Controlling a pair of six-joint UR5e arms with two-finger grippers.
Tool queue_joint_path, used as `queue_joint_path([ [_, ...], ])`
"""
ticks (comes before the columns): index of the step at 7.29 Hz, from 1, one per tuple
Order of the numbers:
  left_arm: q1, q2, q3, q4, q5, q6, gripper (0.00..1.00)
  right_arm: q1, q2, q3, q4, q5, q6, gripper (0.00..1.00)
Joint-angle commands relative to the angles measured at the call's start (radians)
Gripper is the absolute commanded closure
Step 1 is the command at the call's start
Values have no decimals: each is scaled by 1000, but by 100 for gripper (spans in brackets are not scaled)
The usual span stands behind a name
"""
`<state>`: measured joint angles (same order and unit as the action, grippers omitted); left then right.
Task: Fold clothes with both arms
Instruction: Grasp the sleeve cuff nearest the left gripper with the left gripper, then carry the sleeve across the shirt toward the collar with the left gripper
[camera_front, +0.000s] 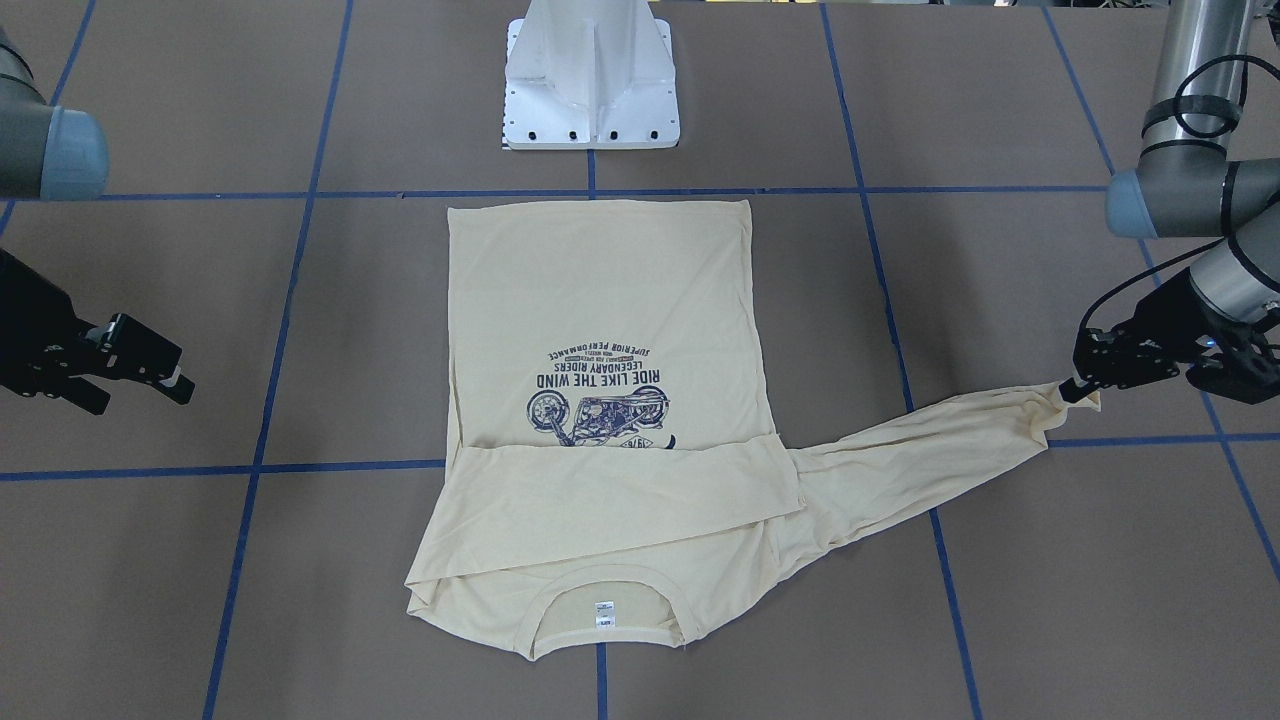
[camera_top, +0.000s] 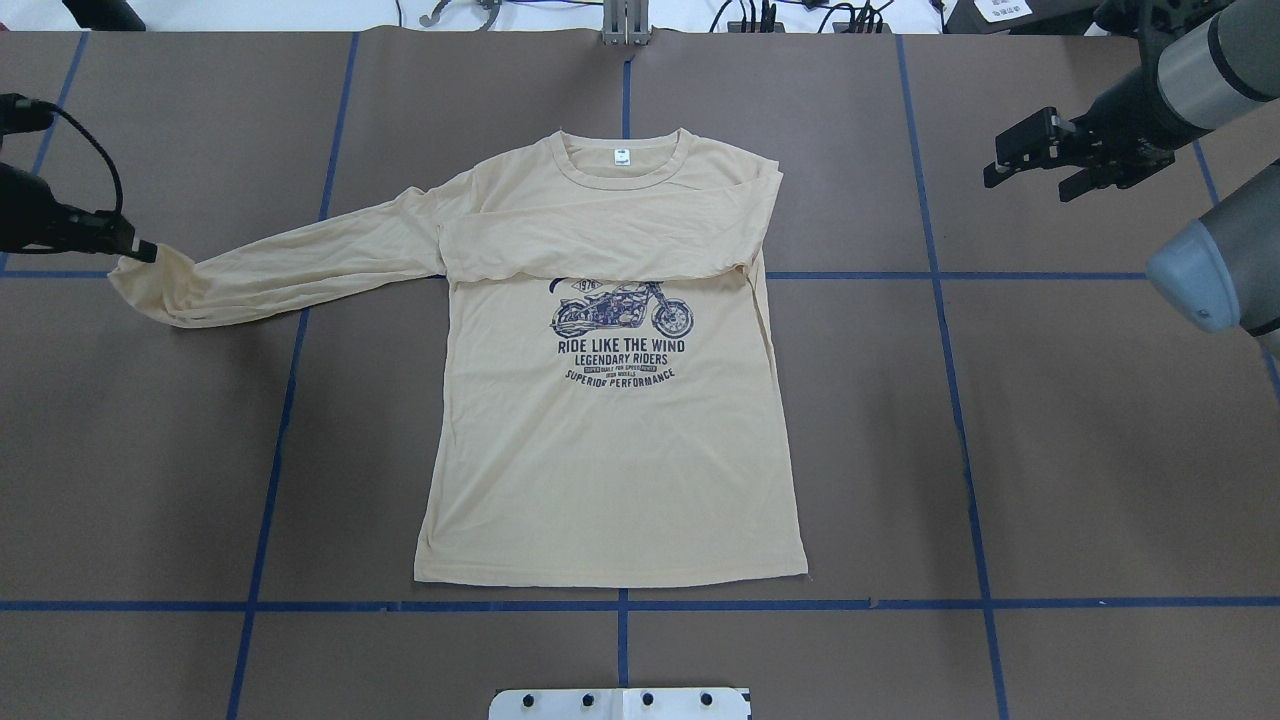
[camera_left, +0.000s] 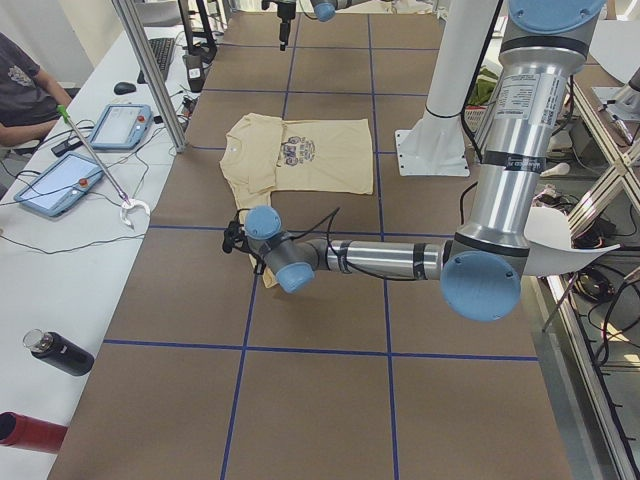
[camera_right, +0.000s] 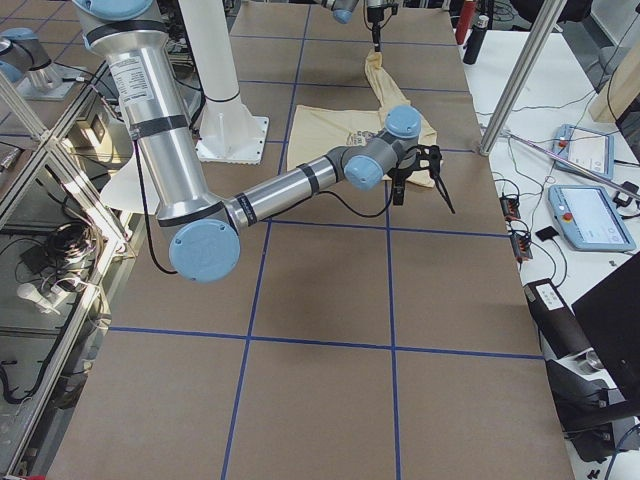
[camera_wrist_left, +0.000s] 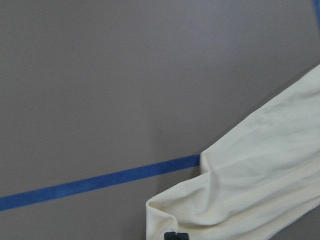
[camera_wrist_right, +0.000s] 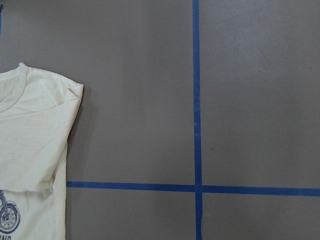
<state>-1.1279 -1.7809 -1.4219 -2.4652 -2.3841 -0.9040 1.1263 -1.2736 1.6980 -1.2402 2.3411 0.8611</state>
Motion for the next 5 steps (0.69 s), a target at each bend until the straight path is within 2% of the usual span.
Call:
queue_joint_path([
  [1, 121, -201, -43, 2, 2, -386, 100, 6, -12, 0, 1, 0, -13, 1],
  [2, 208, -315, -28, 3, 81, -547, 100, 6, -13, 0, 1, -2, -13, 1],
  [3, 303, -400, -14, 8, 232, -681, 100, 6, -23, 0, 1, -3, -13, 1],
  [5, 377, -585, 108, 73, 351, -779, 100, 6, -27, -6, 1, -9, -22, 1],
])
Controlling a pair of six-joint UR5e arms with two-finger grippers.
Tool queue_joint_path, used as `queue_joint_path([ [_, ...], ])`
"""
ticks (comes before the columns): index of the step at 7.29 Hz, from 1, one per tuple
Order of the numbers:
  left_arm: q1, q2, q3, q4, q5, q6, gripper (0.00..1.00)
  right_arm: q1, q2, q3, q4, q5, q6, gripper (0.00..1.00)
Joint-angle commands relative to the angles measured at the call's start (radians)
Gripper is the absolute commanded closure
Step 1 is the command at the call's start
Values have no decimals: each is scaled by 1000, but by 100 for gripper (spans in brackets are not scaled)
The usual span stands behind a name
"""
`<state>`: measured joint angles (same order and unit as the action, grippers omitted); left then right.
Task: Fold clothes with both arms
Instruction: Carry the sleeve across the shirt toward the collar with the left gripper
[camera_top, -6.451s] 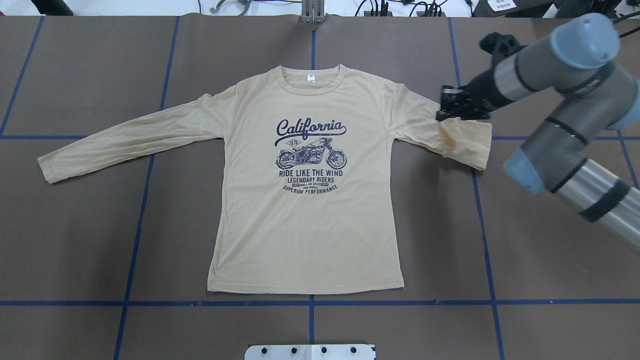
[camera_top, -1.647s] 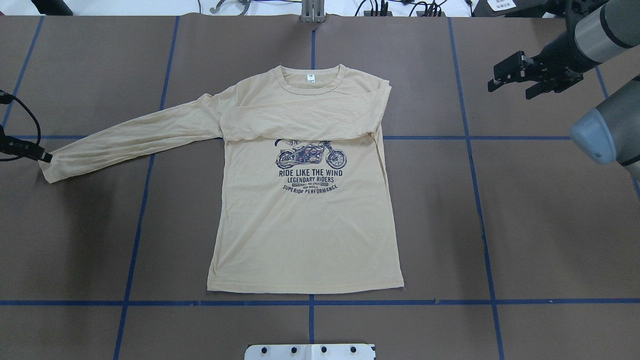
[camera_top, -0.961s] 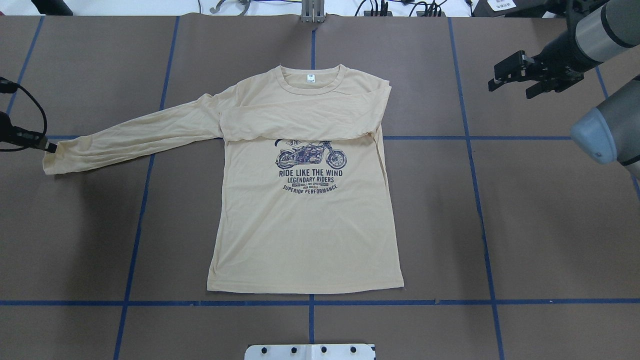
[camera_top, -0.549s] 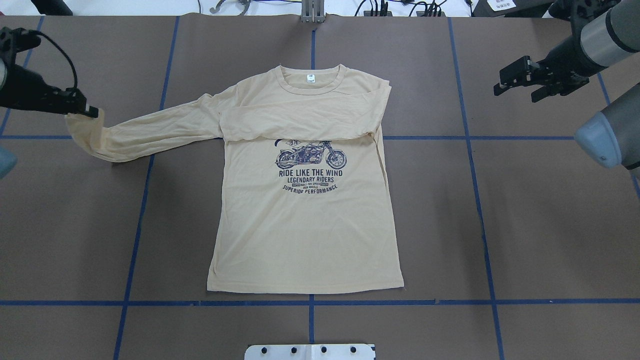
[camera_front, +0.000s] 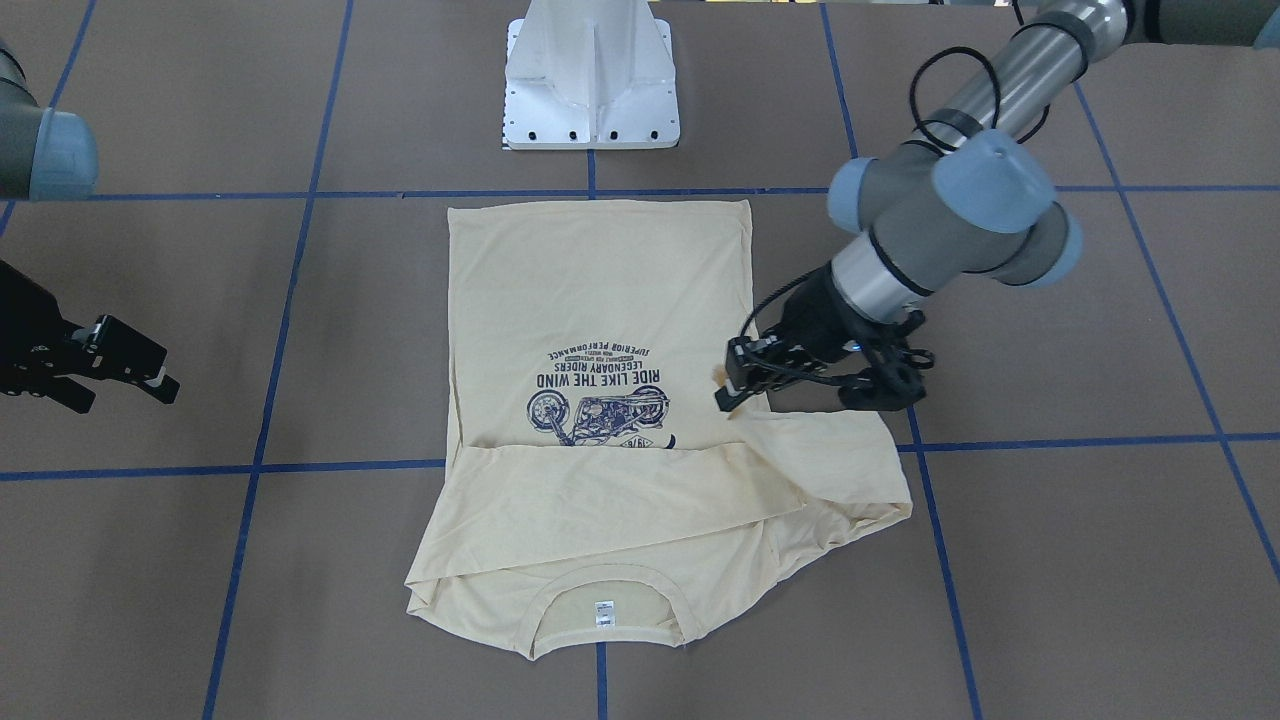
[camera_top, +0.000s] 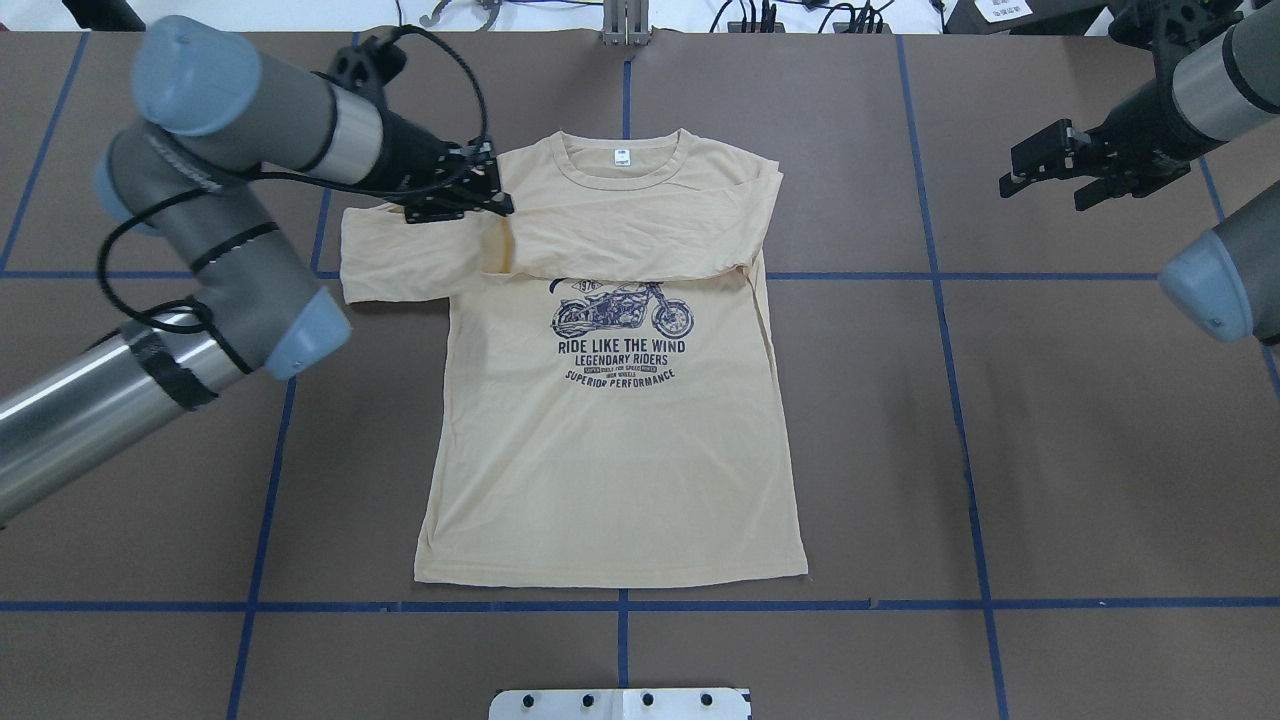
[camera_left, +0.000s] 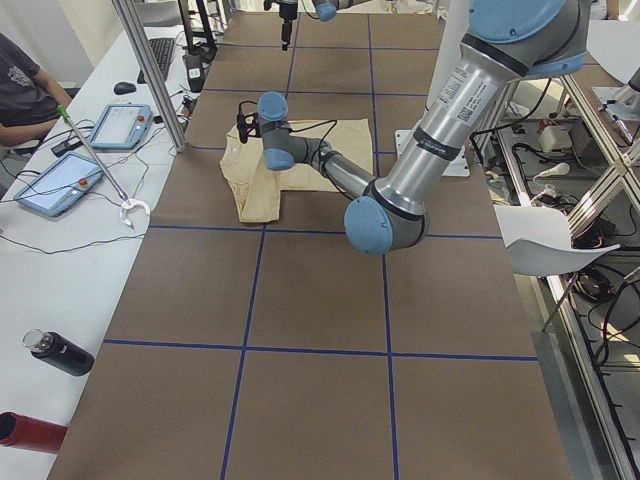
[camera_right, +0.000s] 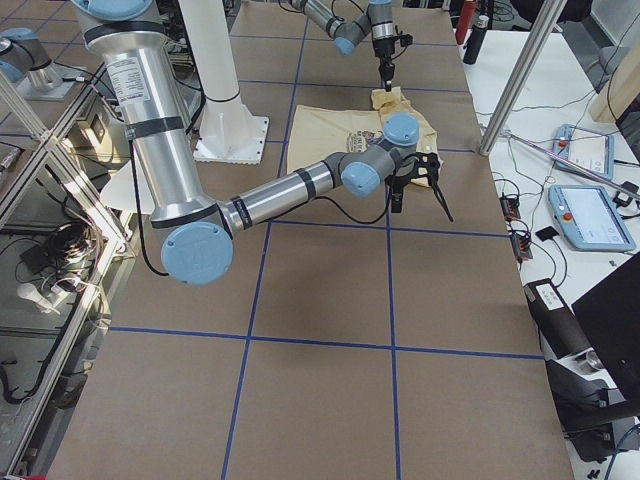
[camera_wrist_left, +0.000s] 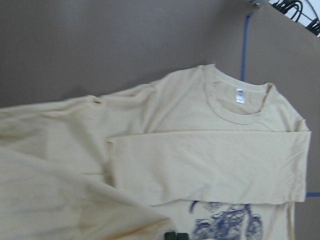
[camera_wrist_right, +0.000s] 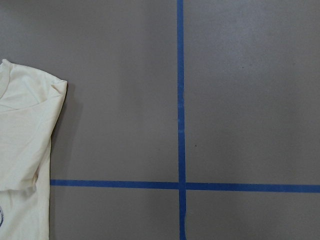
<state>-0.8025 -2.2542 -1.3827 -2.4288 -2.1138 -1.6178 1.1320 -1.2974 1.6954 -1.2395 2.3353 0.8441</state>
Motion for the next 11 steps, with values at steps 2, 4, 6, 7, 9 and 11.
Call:
queue_joint_path([
  [2, 118, -299, 240, 54, 196, -129, 100, -1, -6, -5, 0, -5, -7, 1],
  [4, 135, -383, 338, 51, 242, -142, 100, -3, -8, -8, -2, -7, -5, 1],
  [6, 157, -477, 478, 47, 342, -139, 100, -3, -8, -13, -2, -7, -5, 1],
  [7, 157, -482, 484, 45, 344, -139, 100, -3, -8, -13, -2, -7, -5, 1],
  [9, 169, -487, 499, 45, 350, -136, 100, -3, -8, -16, -2, -7, -4, 1],
  [11, 172, -495, 502, 43, 350, -136, 76, -3, -8, -14, 0, -7, -4, 1],
])
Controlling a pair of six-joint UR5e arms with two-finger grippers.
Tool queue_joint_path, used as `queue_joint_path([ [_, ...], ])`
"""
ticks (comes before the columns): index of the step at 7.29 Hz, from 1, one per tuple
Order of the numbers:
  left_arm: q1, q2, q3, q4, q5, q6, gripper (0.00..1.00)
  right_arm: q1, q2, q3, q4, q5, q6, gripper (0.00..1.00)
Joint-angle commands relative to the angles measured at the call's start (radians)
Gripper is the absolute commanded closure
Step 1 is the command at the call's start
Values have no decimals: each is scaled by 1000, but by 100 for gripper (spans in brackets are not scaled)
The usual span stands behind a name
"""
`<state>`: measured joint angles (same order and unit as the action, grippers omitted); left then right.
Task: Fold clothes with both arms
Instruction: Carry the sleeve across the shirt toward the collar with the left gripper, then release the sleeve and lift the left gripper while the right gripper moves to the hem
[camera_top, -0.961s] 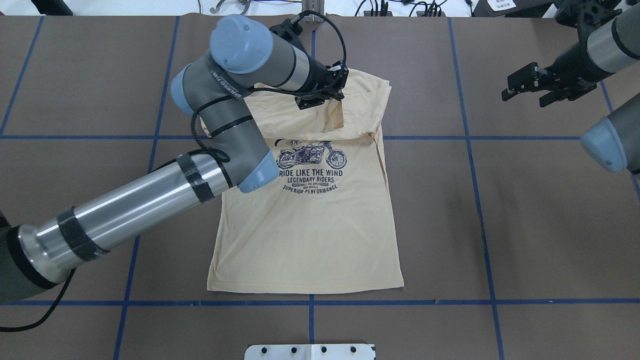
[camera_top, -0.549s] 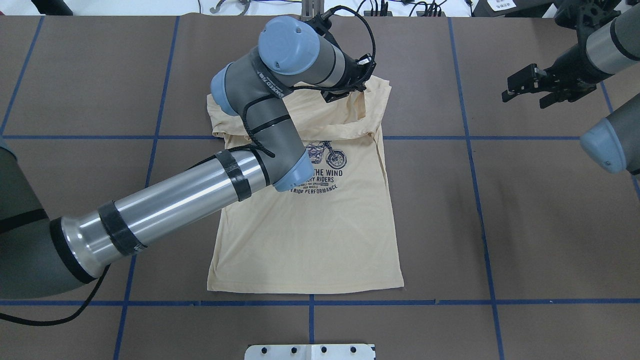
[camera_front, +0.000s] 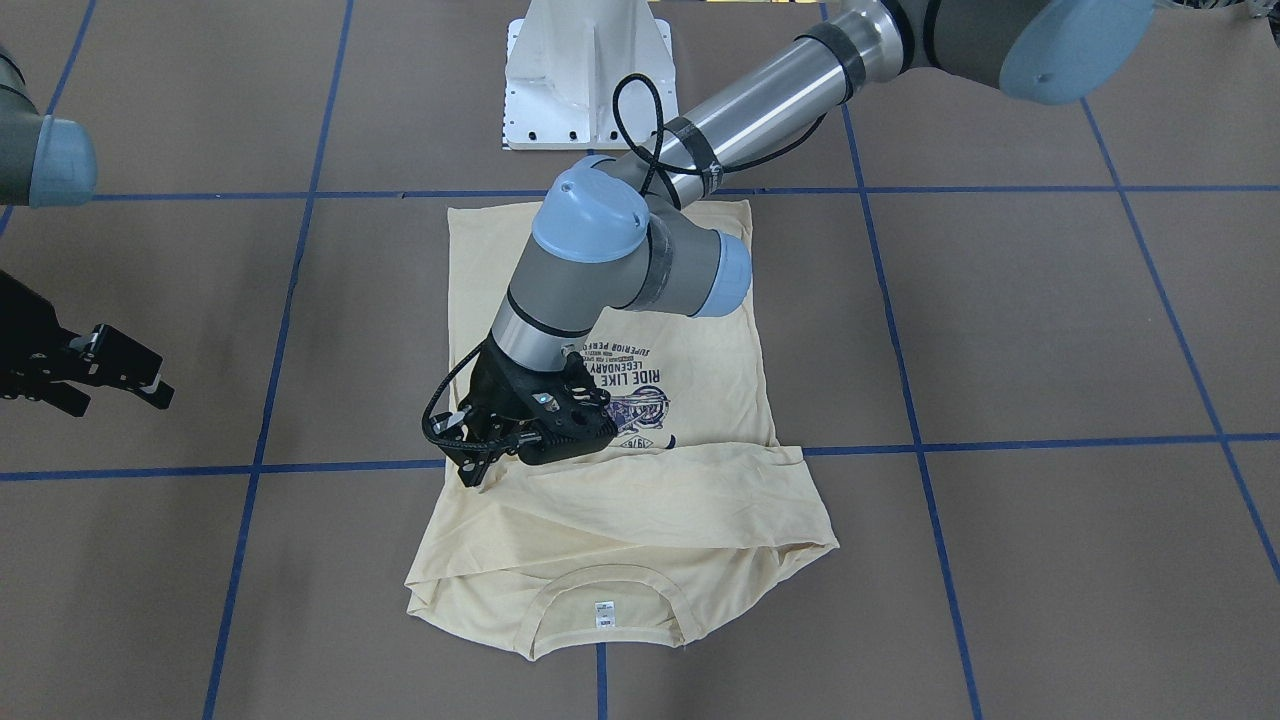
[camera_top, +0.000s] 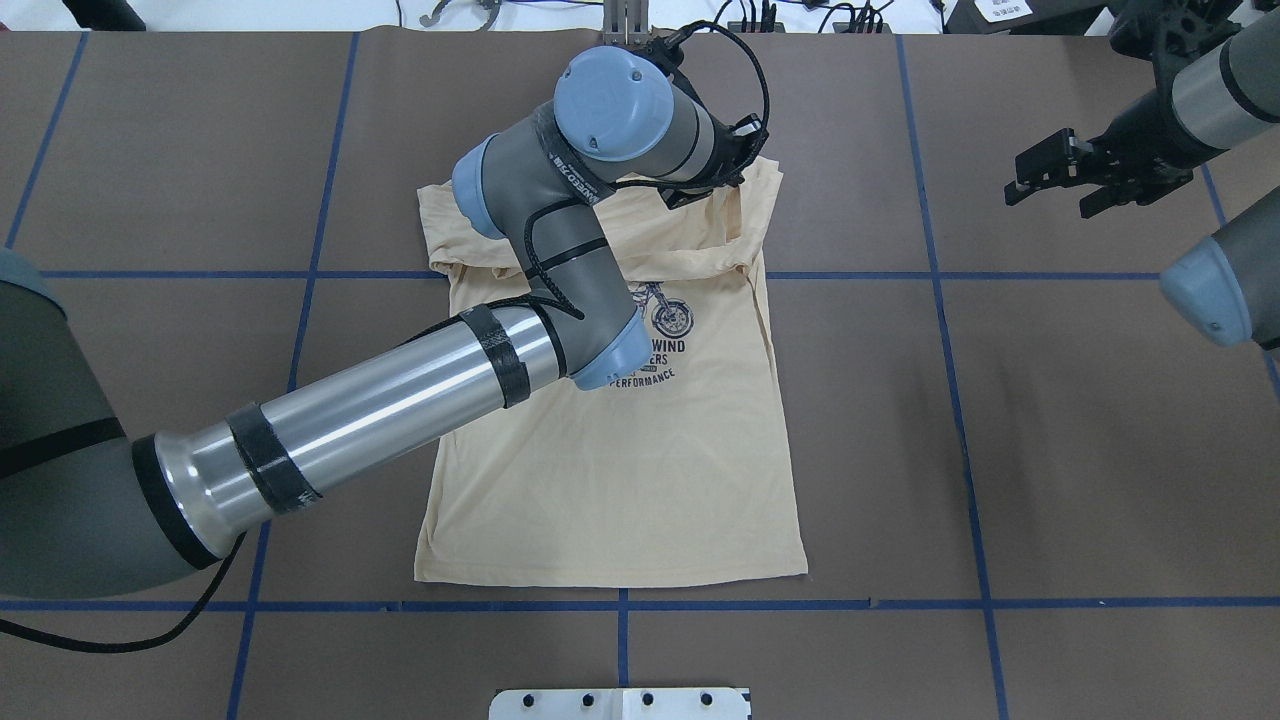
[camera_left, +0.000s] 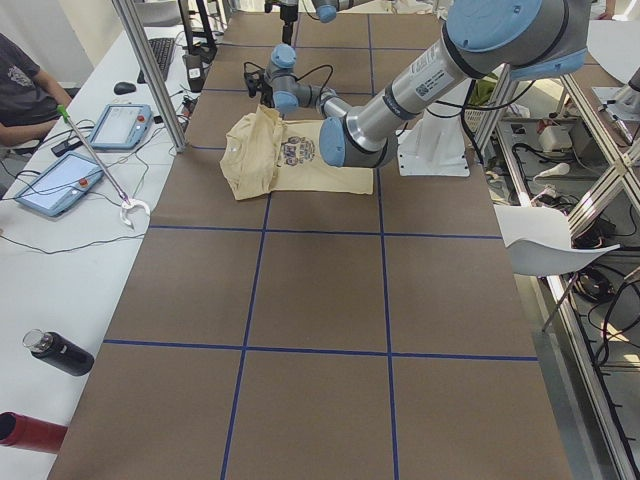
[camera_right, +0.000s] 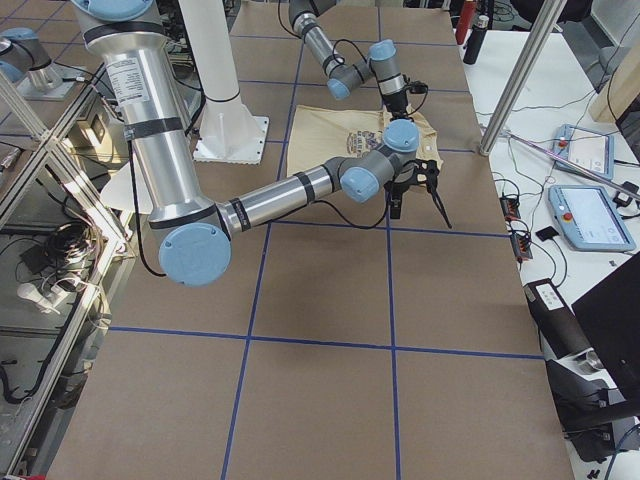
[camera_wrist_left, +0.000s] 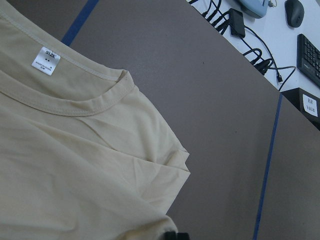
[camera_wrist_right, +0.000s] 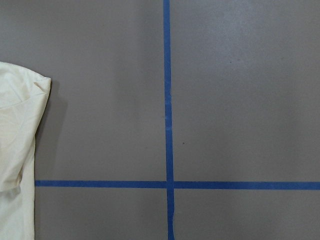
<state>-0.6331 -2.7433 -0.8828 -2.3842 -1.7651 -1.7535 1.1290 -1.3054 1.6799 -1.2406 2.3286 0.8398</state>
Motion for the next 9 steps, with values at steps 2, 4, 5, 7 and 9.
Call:
queue_joint_path([
  [2, 4, -13, -2, -1, -1, 11, 20, 0, 0, 3, 1, 0, 1, 1],
  [4, -3, 19, -86, 6, -14, 38, 2, 0, -2, 7, 1, -1, 15, 1],
  [5, -10, 78, -191, 16, -40, 38, 2, 0, -11, 18, 3, -2, 34, 1],
  [7, -43, 271, -472, 101, -126, 105, 2, -53, -17, 67, 3, -32, 198, 1],
  [9, -63, 408, -702, 239, -131, 254, 2, -252, -32, 205, 1, -235, 510, 1],
])
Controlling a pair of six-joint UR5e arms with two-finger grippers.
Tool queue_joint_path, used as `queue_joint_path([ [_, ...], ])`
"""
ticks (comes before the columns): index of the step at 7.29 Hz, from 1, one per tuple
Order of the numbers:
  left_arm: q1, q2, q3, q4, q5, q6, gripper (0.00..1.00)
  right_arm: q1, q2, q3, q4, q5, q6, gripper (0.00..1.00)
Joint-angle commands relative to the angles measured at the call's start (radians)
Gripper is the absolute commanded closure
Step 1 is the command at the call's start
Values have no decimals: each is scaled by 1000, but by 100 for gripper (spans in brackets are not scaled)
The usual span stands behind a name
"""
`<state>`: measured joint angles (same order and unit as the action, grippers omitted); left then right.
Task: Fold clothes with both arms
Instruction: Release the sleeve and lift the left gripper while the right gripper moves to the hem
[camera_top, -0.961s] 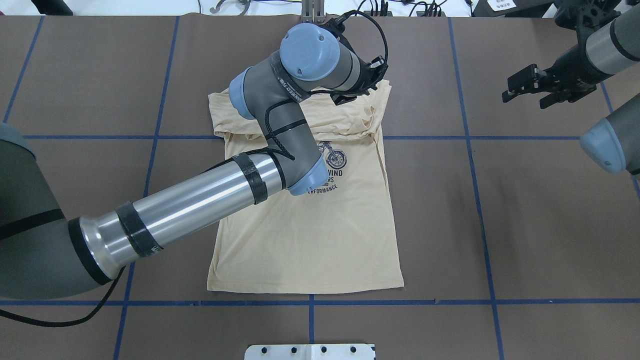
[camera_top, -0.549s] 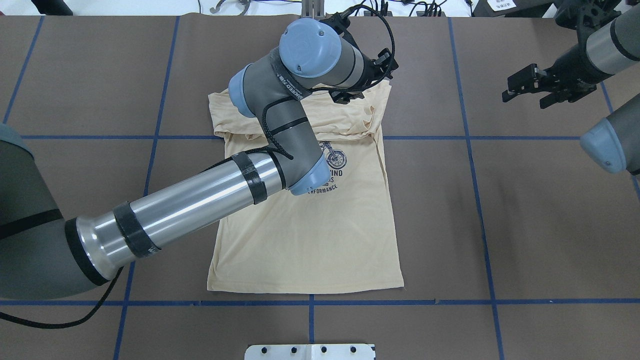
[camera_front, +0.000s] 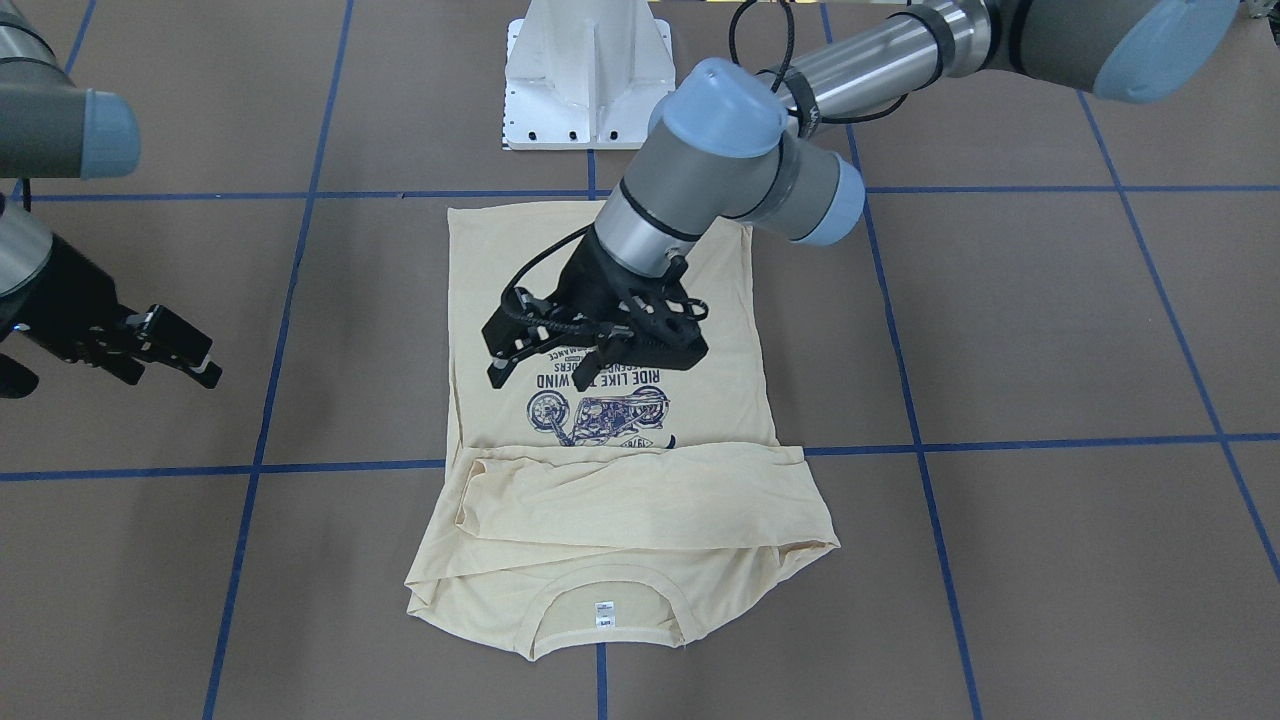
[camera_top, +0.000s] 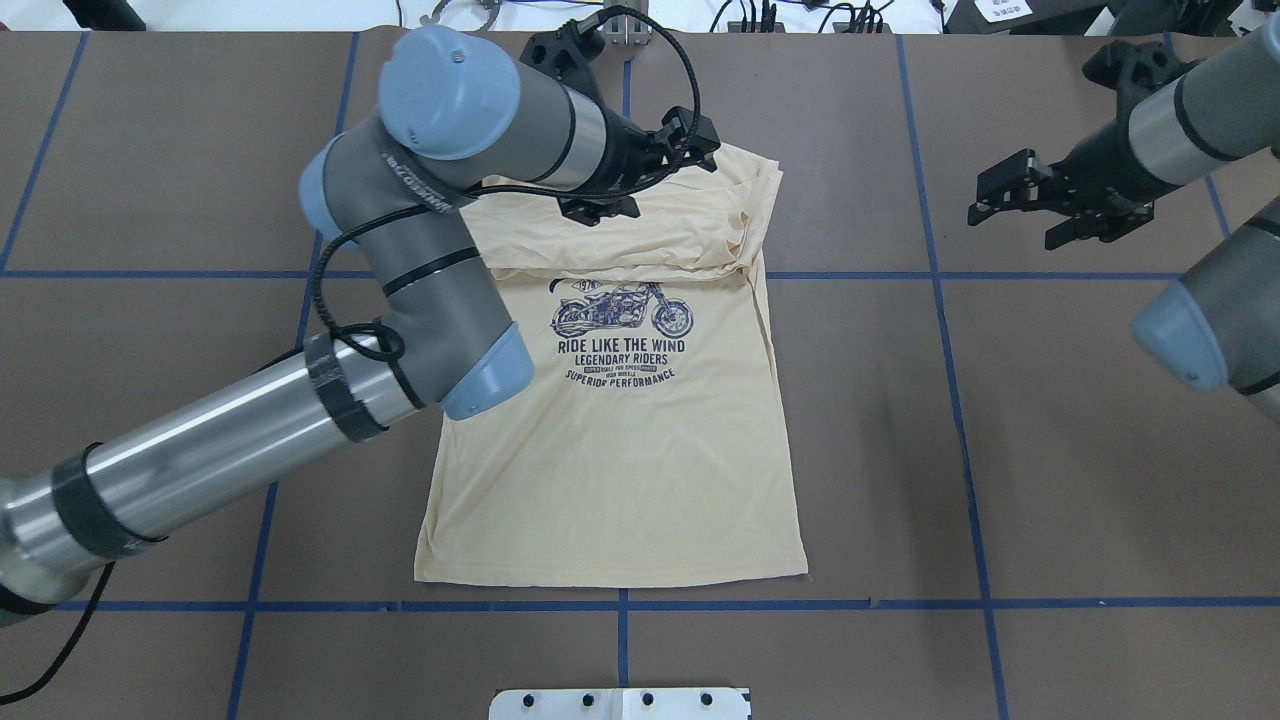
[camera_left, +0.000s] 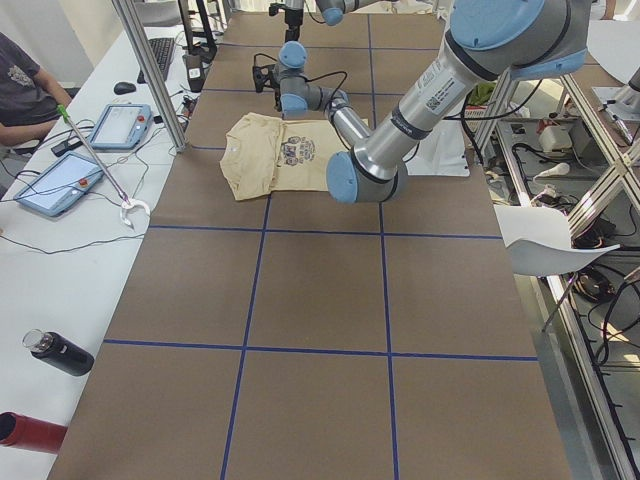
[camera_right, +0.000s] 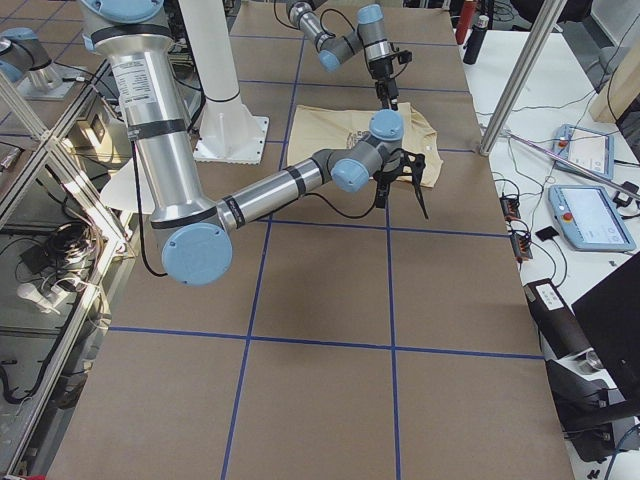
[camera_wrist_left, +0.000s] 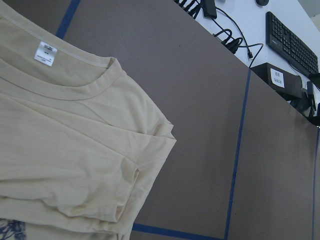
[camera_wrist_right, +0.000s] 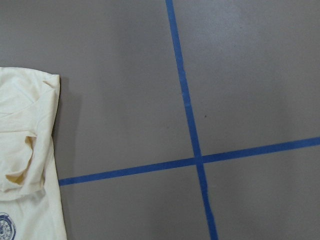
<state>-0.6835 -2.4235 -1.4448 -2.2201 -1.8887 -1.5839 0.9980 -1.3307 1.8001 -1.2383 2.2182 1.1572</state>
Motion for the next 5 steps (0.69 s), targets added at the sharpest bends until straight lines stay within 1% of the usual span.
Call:
queue_joint_path([
  [1, -36, 139, -176, 77, -35, 128, 2, -247, -7, 143, -3, -232, 376, 1],
  [2, -69, 177, -195, 76, -79, 178, 2, -385, -5, 181, -4, -376, 536, 1],
  [4, -83, 205, -197, 70, -89, 244, 2, -603, -4, 200, -7, -609, 811, 1],
  [5, -83, 219, -197, 65, -87, 245, 2, -698, -5, 197, -16, -702, 902, 2],
])
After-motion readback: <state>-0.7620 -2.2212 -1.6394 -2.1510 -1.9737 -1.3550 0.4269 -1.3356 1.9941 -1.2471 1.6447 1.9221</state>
